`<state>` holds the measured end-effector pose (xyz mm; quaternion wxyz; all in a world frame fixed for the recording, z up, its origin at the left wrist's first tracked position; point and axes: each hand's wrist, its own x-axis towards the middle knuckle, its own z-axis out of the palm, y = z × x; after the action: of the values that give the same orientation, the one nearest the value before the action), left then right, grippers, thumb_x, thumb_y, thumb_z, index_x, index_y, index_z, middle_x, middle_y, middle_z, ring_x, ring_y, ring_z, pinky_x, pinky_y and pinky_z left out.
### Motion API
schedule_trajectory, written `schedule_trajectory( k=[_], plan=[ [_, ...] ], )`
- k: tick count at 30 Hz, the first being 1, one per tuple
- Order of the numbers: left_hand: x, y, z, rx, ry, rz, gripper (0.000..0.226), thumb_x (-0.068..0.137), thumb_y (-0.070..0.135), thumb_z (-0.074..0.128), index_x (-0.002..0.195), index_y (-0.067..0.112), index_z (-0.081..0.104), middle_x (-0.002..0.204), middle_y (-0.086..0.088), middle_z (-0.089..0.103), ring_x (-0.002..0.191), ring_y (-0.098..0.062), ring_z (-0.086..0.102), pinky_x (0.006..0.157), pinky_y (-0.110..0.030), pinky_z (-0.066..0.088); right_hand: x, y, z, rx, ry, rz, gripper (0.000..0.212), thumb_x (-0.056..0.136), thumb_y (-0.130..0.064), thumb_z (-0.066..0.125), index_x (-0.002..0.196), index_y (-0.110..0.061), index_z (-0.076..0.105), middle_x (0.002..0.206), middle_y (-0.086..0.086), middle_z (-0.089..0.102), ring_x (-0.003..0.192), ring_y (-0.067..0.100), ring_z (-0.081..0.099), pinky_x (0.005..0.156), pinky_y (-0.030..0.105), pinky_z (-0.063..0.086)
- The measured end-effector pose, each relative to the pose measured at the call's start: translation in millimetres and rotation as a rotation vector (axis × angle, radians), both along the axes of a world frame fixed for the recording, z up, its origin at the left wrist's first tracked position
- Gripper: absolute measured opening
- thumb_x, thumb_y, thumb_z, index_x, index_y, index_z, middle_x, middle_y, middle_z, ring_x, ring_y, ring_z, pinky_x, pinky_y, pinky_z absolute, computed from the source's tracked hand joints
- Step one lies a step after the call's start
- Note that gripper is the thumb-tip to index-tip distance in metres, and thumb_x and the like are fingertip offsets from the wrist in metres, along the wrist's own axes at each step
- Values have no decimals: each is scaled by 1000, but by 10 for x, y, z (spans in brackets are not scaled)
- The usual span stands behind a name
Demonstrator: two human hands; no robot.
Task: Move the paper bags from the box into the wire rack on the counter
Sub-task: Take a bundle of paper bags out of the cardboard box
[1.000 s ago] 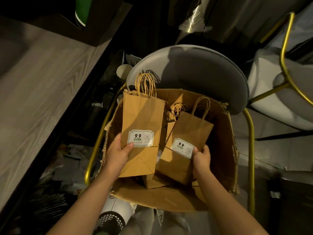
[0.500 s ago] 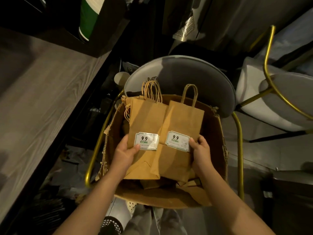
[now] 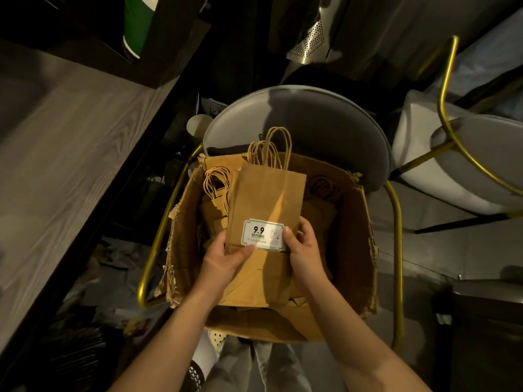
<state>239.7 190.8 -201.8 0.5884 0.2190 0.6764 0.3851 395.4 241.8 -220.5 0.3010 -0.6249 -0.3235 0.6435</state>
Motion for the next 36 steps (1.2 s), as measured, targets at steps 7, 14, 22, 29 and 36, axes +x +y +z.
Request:
schedule_trajectory(
  k=[7, 14, 22, 29, 36],
  plan=[
    [-80, 27, 4, -8, 87, 18, 43, 88, 10, 64, 127, 23, 51, 106, 13, 64, 98, -2, 58, 76, -21, 47, 0, 41, -43, 6, -14, -33, 55, 98, -23, 54, 145, -35, 28, 112, -8, 60, 103, 9, 60, 87, 31, 52],
    [-341, 65, -27, -65, 267, 58, 52, 89, 21, 64, 136, 30, 44, 124, 7, 56, 116, -19, 49, 88, -40, 42, 409, 92, -356, -193, -124, -63, 48, 98, -15, 52, 143, -17, 38, 129, 12, 56, 110, 23, 61, 93, 37, 53],
    [-352, 48, -170, -106, 230, 104, 49, 90, 19, 63, 134, 32, 45, 105, 18, 57, 93, -5, 51, 65, -28, 39, 681, 35, -882, -282, -497, 151, 55, 94, -15, 57, 145, -17, 36, 138, 9, 50, 106, 22, 58, 79, 35, 54],
    [-343, -67, -287, -123, 223, 117, 49, 89, 19, 63, 134, 33, 46, 117, 12, 59, 109, -16, 52, 76, -35, 44, 809, -20, -1203, -287, -689, 254, 64, 86, -19, 69, 142, -16, 38, 136, 10, 45, 114, 28, 55, 92, 43, 52],
    [-284, -47, -325, -97, 217, 145, 46, 90, 16, 62, 129, 35, 47, 100, 21, 56, 90, 1, 50, 61, -23, 36, 791, -7, -1272, -263, -913, 362, 71, 80, -26, 76, 139, -13, 39, 137, 12, 43, 129, 33, 42, 101, 47, 44]
  ],
)
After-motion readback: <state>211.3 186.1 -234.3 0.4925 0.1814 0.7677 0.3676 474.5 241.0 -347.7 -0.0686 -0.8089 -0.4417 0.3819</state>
